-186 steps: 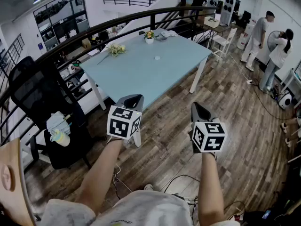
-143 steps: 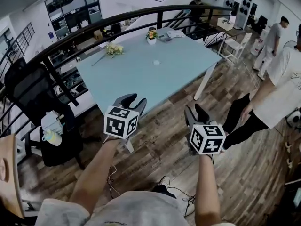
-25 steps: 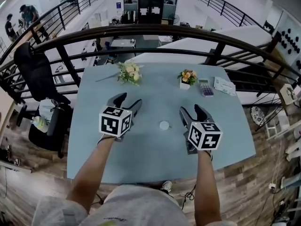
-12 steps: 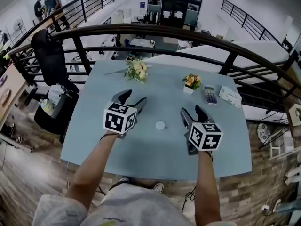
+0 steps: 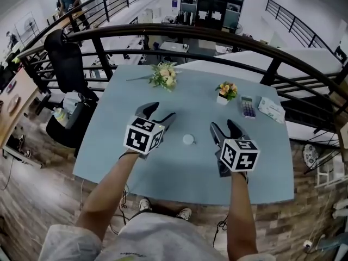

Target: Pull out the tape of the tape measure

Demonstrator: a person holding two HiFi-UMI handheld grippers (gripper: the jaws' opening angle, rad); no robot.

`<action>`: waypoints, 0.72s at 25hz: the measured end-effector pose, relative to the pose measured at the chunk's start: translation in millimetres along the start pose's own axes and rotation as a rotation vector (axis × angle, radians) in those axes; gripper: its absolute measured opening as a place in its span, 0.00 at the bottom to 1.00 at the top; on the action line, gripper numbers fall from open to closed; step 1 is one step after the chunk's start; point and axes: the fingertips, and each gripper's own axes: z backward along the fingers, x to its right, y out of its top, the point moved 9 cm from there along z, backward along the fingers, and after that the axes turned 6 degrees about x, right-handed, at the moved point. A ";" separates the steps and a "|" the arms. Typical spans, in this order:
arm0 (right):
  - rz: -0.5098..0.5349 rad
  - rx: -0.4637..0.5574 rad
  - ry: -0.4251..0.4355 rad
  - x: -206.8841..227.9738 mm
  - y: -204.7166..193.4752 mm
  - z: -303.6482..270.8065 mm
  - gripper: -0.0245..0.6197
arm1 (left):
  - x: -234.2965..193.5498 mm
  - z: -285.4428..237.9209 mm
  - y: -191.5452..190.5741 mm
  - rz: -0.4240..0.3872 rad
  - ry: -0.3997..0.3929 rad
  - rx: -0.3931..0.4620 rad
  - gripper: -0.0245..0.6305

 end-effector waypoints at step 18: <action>-0.030 -0.036 -0.066 -26.1 -32.3 -1.3 0.43 | 33.1 -49.1 -41.5 -0.258 -0.380 -0.162 0.47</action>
